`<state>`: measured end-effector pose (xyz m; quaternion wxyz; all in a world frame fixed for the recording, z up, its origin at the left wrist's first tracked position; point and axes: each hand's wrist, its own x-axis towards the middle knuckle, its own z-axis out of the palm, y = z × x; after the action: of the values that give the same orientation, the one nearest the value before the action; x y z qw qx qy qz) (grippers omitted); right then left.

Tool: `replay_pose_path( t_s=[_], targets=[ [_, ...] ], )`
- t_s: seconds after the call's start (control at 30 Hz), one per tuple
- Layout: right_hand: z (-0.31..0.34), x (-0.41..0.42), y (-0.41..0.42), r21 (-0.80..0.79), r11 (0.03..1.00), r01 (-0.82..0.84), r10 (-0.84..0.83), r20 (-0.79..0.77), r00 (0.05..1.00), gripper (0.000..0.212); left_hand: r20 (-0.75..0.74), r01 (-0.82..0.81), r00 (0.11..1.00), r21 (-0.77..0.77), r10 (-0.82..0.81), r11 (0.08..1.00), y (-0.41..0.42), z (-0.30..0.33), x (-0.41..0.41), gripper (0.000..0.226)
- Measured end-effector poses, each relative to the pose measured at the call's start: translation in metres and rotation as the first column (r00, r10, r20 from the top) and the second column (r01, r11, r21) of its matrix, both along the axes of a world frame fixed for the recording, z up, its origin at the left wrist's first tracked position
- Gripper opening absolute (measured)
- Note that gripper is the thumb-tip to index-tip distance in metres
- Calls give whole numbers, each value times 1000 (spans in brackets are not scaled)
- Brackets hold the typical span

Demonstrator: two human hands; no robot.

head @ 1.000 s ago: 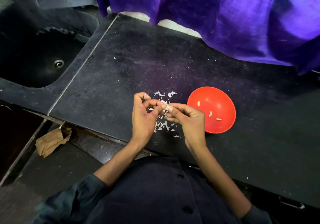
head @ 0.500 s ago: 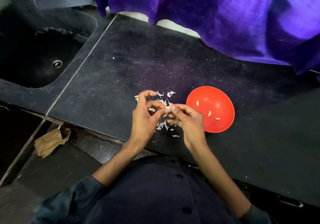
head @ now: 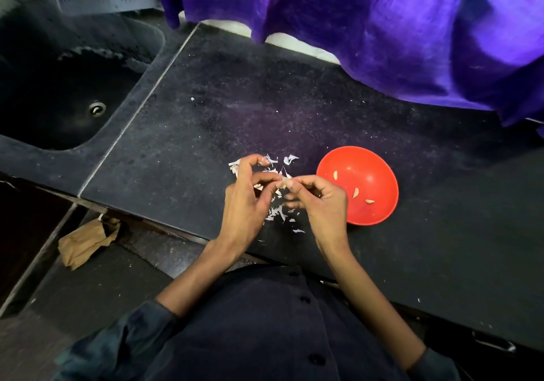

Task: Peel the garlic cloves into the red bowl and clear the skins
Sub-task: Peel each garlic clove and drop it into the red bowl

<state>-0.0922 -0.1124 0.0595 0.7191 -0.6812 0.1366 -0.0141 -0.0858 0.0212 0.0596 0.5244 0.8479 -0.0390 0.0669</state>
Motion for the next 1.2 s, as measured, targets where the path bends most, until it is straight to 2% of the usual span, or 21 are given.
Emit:
replay_pose_path(
  t_s=[0.1, 0.23, 0.33, 0.5, 0.73, 0.9, 1.07, 1.2],
  targets=[
    [-1, 0, 0, -21, 1000, 4, -4, 4, 1000, 2, 24, 23, 999, 15, -23, 1000, 1, 1, -1, 37],
    [0, 0, 0, -24, 1000, 9, -9, -6, 1000, 8, -21, 34, 999, 11, -33, 999, 1, 2, -2, 37],
    [0, 0, 0, -26, 1000, 5, -5, -5, 1000, 9, -20, 30, 999, 16, -30, 999, 0, 2, -3, 45],
    [0, 0, 0, -34, 999, 2, -2, -7, 1000, 8, -8, 27, 1000, -30, -28, 999, -1, 3, -4, 47],
    [1, -1, 0, 130, 991, -35, 41, -43, 998, 6, -110, -63, 993, -204, 41, 977, -2, 1, 2, 46],
    [1, -1, -1, 254, 967, -24, 46, -81, 996, 10, -185, -42, 982, -386, -33, 921, 5, -4, 5, 38],
    [1, 0, -4, 412, 911, 18, 51, -156, 986, 10, -203, -2, 974, -455, -102, 890, 3, -3, 3, 37],
    [1, 1, -5, 470, 882, 15, 75, -173, 982, 11, -214, -9, 971, -478, -107, 878, 3, -3, 4, 38]
  ],
)
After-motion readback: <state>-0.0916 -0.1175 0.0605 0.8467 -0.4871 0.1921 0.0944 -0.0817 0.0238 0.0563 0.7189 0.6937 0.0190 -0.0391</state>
